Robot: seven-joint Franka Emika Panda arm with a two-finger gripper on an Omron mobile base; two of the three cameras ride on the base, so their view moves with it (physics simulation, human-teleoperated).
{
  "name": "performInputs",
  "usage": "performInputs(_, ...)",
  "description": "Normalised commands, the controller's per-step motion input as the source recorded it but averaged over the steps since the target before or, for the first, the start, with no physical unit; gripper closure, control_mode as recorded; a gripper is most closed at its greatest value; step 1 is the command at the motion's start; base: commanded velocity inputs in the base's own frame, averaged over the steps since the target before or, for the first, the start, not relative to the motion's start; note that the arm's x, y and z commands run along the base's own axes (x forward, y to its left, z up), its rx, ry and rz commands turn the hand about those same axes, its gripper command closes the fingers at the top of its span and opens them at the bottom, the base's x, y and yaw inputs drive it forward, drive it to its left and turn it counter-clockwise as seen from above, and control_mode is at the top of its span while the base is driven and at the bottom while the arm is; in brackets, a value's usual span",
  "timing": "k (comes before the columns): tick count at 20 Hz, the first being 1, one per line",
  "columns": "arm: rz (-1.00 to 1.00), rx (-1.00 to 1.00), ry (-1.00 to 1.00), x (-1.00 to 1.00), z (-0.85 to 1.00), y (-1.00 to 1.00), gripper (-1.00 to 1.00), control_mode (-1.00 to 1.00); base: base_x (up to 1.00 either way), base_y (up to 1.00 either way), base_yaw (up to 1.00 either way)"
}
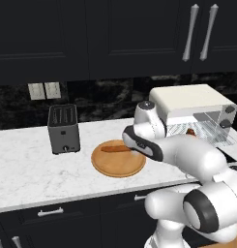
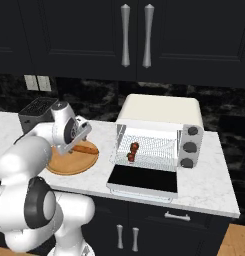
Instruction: Pick up the kebab skewer and baguette bread, and place them inside the toaster oven. Close the toaster oven door and start by setting the timer.
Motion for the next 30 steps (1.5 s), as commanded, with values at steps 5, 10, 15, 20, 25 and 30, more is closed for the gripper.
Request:
performInputs(5, 0.04, -0.06, 0.0, 0.03, -0.36, -0.26, -1.0, -1.0, 0.0, 0.0, 0.0)
performInputs(10, 0.03, -0.01, 0.0, 0.35, -0.17, -0.17, -1.0, -1.0, 0.0, 0.0, 0.0)
performInputs(15, 0.02, -0.02, 0.03, 0.47, -0.19, 0.02, -1.0, -1.0, 0.0, 0.0, 0.0)
performInputs(20, 0.0, -0.06, 0.06, 0.39, -0.35, 0.0, -1.0, -1.0, 0.0, 0.0, 0.0)
performInputs(25, 0.0, -0.03, 0.03, 0.55, -0.2, 0.0, -1.0, -1.0, 0.0, 0.0, 0.0)
performInputs(30, 0.0, -0.03, 0.0, 0.43, -0.23, 0.0, -1.0, -1.0, 0.0, 0.0, 0.0)
